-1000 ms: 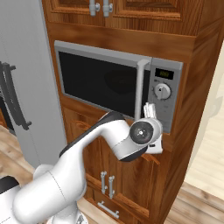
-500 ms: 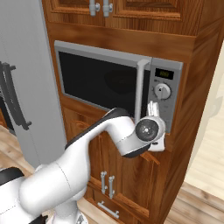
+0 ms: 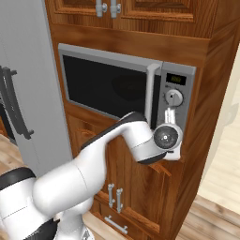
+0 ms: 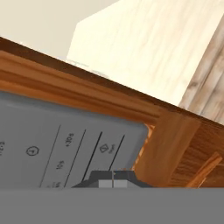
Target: Place the bowl containing the bell pepper and mushroom in the microwave. Close the microwave door and press the start button to microwave the meal.
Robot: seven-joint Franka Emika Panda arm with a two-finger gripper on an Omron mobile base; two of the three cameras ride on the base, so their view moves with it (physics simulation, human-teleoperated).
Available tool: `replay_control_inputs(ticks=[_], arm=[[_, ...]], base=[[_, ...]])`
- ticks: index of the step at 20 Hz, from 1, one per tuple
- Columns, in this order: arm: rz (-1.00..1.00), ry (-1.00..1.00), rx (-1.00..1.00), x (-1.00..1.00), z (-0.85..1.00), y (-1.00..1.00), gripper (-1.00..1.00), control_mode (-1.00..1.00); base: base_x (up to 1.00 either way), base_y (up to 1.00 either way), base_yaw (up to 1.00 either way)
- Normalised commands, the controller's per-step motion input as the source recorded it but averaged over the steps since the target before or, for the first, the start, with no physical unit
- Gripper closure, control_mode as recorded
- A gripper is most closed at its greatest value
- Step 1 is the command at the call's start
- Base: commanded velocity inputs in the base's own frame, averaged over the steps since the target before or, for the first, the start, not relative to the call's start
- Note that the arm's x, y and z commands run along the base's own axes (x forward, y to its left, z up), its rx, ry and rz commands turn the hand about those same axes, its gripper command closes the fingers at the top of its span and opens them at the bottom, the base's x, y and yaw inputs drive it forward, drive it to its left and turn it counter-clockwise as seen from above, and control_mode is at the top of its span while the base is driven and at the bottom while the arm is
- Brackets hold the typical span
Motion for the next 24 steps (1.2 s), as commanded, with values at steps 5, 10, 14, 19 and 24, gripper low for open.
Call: replay_control_inputs(ticks=[5,10,14,19,24], arm=[[0.0,-0.01,0.01,0.25,-0.18,-0.11,1.0,-1.0],[0.0,-0.02,0.0,0.29,-0.15,-0.07,1.0,-1.0],[0.0,-0.04,0.0,0.24,-0.1,-0.17,1.0,-1.0],[0.0,-0.04,0.0,0.29,-0.08,-0.22,1.0,-1.0],[-0.09,-0.04,0.0,0.52,-0.14,-0.27,1.0,-1.0]], base=[[0.0,0.0,0.0],[0.0,0.0,0.0],[0.0,0.0,0.0],[0.0,0.0,0.0],[0.0,0.0,0.0]])
